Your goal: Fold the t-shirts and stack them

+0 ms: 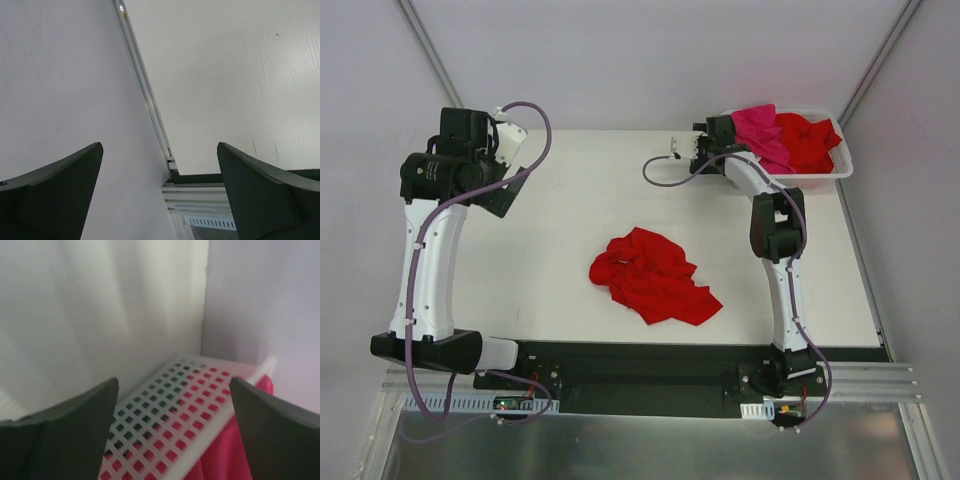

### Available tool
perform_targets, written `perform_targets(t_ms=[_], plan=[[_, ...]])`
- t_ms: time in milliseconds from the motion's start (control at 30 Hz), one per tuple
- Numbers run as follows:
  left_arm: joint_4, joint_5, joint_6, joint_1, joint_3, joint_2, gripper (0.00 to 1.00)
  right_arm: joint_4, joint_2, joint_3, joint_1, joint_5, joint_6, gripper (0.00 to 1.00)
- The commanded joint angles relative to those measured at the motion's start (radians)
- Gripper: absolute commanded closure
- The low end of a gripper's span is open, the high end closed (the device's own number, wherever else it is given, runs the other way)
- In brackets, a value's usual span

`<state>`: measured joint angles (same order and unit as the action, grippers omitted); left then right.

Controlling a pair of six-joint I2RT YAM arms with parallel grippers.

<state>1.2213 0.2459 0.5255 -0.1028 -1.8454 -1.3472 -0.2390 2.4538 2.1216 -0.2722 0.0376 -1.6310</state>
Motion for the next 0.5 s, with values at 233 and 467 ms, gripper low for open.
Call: perform_targets(t_ms=[233,467], plan=[[0.035,-0.003,-0.007,0.011,-0.063,-0.018,0.01,0.084,0.056,0.129,0.110,0.228,-0.139,0.04],[0.035,-0.016,-0.005,0.011,-0.074,-0.012,0.01,0.202,-0.139,0.008,0.039,0.304,-0.032,0.04]])
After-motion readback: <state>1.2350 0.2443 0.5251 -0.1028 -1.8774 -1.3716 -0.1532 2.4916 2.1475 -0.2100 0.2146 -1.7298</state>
